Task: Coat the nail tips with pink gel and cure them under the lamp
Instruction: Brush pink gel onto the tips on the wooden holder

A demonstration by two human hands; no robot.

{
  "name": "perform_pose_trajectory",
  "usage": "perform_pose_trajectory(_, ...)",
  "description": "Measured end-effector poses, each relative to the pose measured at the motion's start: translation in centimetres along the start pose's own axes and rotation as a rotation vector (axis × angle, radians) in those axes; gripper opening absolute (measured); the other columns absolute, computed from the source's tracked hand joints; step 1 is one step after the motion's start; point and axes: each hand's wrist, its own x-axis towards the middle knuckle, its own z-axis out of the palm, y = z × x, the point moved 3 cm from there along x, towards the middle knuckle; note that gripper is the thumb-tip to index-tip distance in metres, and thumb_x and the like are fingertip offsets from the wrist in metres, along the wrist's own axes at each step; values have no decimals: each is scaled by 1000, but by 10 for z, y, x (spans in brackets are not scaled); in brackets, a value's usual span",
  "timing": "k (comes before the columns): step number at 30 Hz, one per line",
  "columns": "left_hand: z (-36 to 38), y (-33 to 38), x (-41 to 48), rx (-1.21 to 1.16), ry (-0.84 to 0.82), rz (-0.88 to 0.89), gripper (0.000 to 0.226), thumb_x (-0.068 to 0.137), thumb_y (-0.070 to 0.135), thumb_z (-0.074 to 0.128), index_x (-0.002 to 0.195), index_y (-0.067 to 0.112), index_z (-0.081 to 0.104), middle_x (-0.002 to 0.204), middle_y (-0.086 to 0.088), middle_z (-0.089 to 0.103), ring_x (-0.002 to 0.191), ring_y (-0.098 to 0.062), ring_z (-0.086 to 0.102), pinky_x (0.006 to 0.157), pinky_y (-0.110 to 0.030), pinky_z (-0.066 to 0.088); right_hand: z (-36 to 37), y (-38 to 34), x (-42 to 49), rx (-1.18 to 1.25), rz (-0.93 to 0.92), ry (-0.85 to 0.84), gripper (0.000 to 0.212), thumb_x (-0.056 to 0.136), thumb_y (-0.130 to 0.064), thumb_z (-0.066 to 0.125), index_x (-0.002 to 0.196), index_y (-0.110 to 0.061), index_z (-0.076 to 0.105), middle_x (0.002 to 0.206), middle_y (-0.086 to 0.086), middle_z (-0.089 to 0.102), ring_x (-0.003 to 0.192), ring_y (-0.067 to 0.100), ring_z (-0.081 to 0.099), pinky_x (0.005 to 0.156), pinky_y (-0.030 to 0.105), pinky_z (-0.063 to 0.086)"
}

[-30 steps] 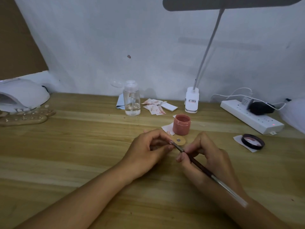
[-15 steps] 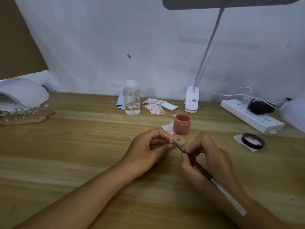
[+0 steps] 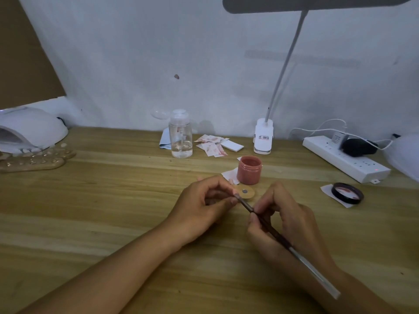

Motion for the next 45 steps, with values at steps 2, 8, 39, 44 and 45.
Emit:
perform_pose_trajectory(2,0,0,0,-8,1,2,10,88,9,71,87,18,67,93,-2,77,77,-3,67,53,-15,43,0,1,0,6,-4,-4,17,66,-22,62,78,-23,51,65,-1,61,64,14,61,60,37,52)
perform_pose_trajectory(8,0,2,-1,-22,5,13,16,89,10,71,83,25,67,94,-1,77,84,-13,71,54,-18,45,-5,5,-1,18,-51,164,18,69,-21,62,81,-25,48,65,4,59,67,16,61,59,33,51)
perform_pose_trajectory(39,15,8,-13,23,-57,-12,22,93,11,67,106,25,57,93,5,77,49,-15,54,46,-24,45,10,22,7,-45,-133,121,54,71,0,79,103,-26,44,77,-12,58,77,4,60,63,14,49)
perform_pose_trajectory(44,7,12,-13,376,156,170,28,82,22,68,97,35,49,94,21,73,61,-4,62,62,-31,52,5,23,10,-49,-93,136,52,69,3,75,103,-22,44,79,-10,58,80,8,59,66,21,48)
perform_pose_trajectory(45,-2,14,-10,433,264,191,28,78,25,69,95,35,49,94,19,71,68,-4,63,65,-33,53,3,24,11,-35,-71,148,51,70,5,73,103,-20,45,79,-10,57,80,8,59,67,22,48)
